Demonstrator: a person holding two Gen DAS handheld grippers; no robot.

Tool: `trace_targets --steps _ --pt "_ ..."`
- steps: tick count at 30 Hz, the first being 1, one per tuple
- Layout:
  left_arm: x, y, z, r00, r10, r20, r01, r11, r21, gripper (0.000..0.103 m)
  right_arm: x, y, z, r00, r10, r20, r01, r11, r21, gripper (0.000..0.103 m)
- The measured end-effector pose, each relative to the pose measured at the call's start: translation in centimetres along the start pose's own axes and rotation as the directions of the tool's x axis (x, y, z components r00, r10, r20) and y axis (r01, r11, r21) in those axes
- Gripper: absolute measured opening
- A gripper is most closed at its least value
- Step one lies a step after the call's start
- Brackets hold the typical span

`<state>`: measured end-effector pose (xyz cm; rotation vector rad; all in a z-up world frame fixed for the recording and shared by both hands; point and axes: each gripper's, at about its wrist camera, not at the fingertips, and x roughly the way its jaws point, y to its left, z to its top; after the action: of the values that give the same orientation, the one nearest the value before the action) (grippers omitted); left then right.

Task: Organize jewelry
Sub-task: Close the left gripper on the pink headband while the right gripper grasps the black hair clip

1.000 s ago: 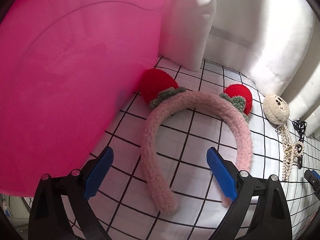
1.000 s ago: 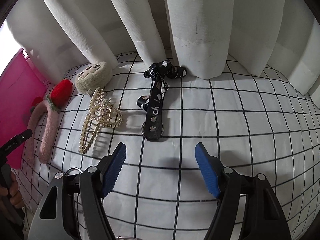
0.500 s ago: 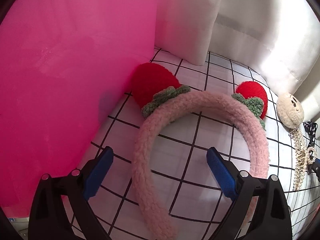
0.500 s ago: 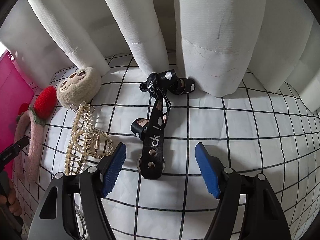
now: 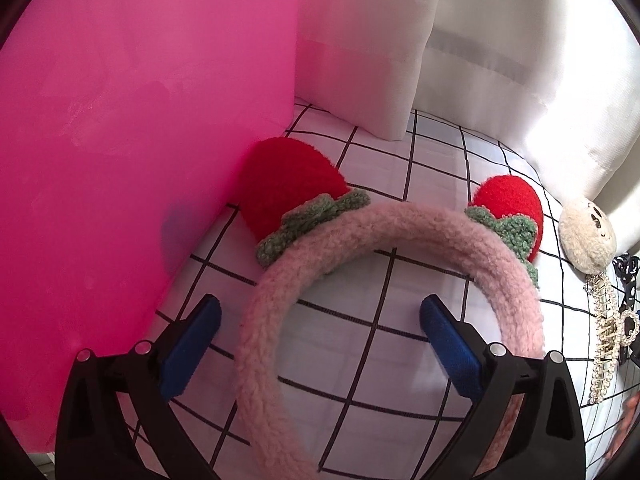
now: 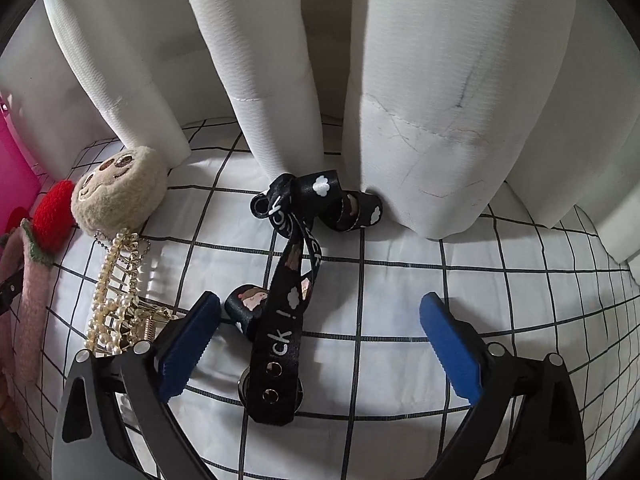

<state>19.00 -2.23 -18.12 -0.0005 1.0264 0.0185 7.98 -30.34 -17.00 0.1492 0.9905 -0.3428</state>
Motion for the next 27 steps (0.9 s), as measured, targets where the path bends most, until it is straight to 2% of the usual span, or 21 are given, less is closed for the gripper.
trace_targets --steps 4,5,8,10,12,13,14,15,18,27 --pt "0.0 -0.4 0.1 1.000 0.002 0.006 -0.002 1.000 -0.009 0.096 -0.2 -0.4 -0.3 1.000 0.006 0.014 -0.006 1.000 -0.009 0.094" --pt "0.0 -0.6 0.2 1.000 -0.001 0.007 0.001 1.000 -0.005 0.093 -0.3 -0.7 -0.4 1.000 0.005 0.010 -0.005 1.000 -0.008 0.094" --pt "-0.7 -1.7 0.0 1.000 -0.018 0.022 0.017 0.999 0.031 0.072 -0.8 -0.7 -0.7 1.000 0.018 0.004 -0.018 1.000 -0.011 0.090" --pt "-0.9 -2.2 0.0 0.999 -0.029 0.024 0.029 0.999 0.037 0.059 -1.5 0.1 -1.0 0.999 0.033 0.027 -0.032 0.999 -0.041 0.071" --pt "-1.1 -2.4 0.1 0.999 -0.030 0.025 0.029 0.999 0.035 0.036 -2.1 0.6 -1.0 0.998 0.046 0.040 -0.043 0.996 -0.074 0.027" --pt "-1.1 -2.5 0.1 0.999 -0.033 0.024 0.032 0.999 0.035 0.029 -2.2 0.8 -1.0 0.998 0.043 0.038 -0.040 0.996 -0.078 0.020" --pt "-1.1 -2.6 0.2 0.999 -0.034 0.021 0.033 0.999 0.036 0.012 -2.3 0.8 -1.0 0.998 0.044 0.037 -0.042 0.996 -0.075 0.014" --pt "-1.1 -2.7 0.3 0.999 -0.039 0.015 0.039 0.999 0.038 0.010 -2.5 0.6 -1.1 0.998 0.051 0.039 -0.048 0.996 -0.069 0.010" --pt "-1.2 -2.9 0.1 0.999 -0.041 0.010 0.040 0.998 0.046 0.009 -3.2 0.3 -1.6 0.997 0.062 0.053 -0.059 0.997 -0.053 0.007" --pt "-4.9 -2.6 -1.4 0.994 -0.100 0.052 0.098 0.994 0.045 0.009 -7.5 -0.6 -3.6 0.988 0.118 0.096 -0.117 0.993 -0.016 0.007"
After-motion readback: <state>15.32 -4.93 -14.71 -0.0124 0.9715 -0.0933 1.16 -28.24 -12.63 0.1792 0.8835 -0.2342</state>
